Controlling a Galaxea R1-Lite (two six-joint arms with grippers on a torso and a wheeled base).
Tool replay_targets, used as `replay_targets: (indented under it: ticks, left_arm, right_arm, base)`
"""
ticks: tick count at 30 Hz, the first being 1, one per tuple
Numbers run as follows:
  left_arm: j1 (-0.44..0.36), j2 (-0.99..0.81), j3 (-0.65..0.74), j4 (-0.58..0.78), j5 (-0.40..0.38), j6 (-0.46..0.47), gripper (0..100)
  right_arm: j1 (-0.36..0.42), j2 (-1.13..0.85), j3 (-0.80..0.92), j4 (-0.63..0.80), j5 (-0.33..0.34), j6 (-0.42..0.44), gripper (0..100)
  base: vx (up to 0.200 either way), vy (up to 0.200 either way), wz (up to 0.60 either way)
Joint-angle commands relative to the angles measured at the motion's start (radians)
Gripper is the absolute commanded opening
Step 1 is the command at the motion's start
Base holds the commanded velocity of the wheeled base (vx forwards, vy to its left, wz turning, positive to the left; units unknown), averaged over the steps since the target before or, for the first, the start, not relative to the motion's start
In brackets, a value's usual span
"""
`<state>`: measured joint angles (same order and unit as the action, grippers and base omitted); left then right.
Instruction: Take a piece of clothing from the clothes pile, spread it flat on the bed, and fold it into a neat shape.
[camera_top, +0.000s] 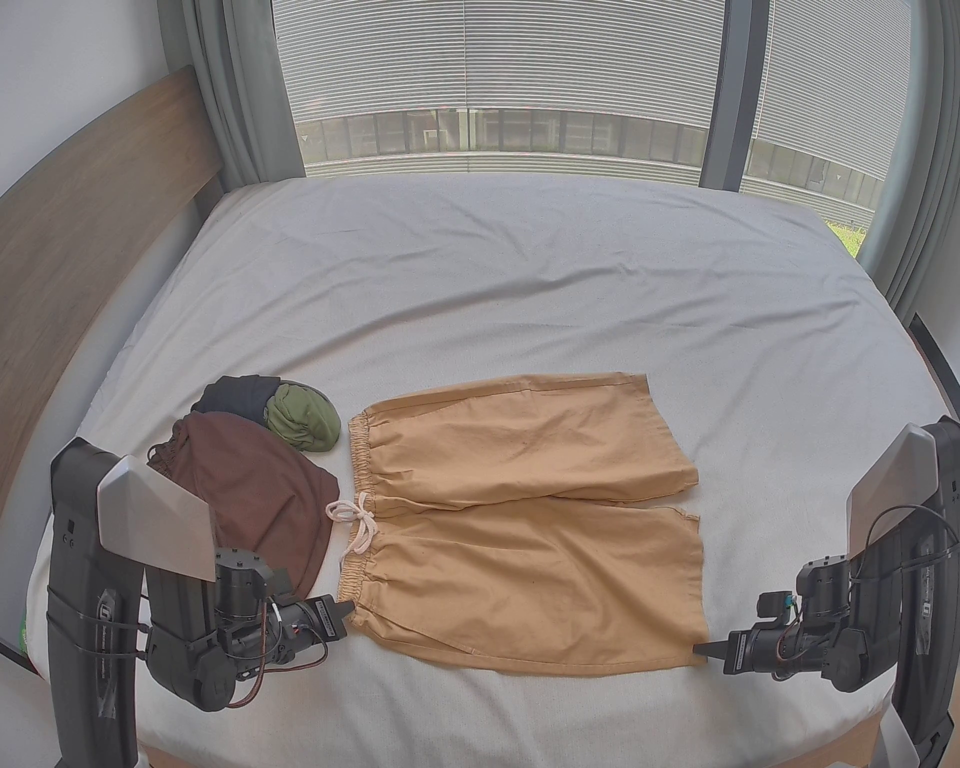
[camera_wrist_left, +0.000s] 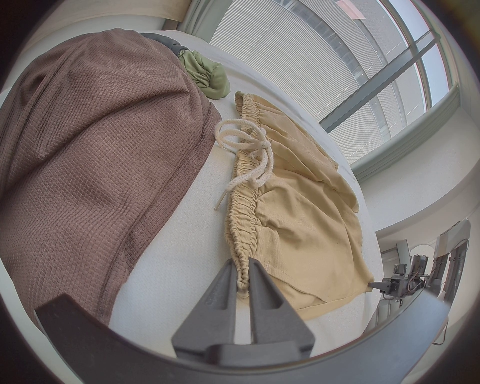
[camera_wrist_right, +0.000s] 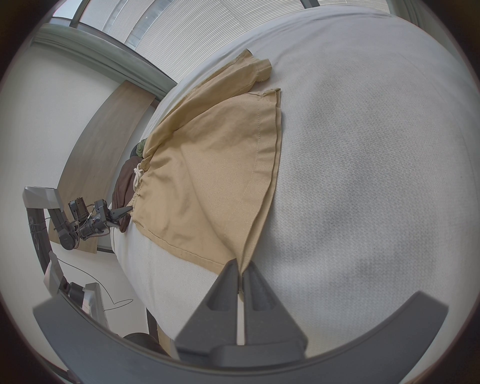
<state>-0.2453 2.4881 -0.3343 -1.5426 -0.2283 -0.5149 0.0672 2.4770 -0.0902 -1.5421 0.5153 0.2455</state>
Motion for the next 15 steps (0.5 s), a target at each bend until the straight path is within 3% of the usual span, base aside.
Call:
replay_targets:
  ticks: [1, 11, 12, 15]
  left_arm:
    - [0.000, 0.002, 0.000, -0.001, 0.001, -0.001, 0]
    - [0.000, 0.003, 0.000, -0.001, 0.001, 0.001, 0]
    - [0.000, 0.003, 0.000, -0.001, 0.001, 0.001, 0]
    - [0.000, 0.003, 0.000, -0.001, 0.001, 0.001, 0]
  right_arm:
    - [0.000, 0.006, 0.000, -0.001, 0.000, 0.000, 0]
    - [0.003, 0.014, 0.003, -0.001, 0.000, -0.005, 0]
    - [0.006, 0.017, 0.001, -0.001, 0.000, -0.005, 100]
    - [0.006, 0.019, 0.000, -0.001, 0.000, -0.014, 100]
  base:
    - [0.000, 0.000, 0.00]
    - [0.000, 0.000, 0.00]
    - [0.000, 0.000, 0.00]
    - [0.000, 0.000, 0.00]
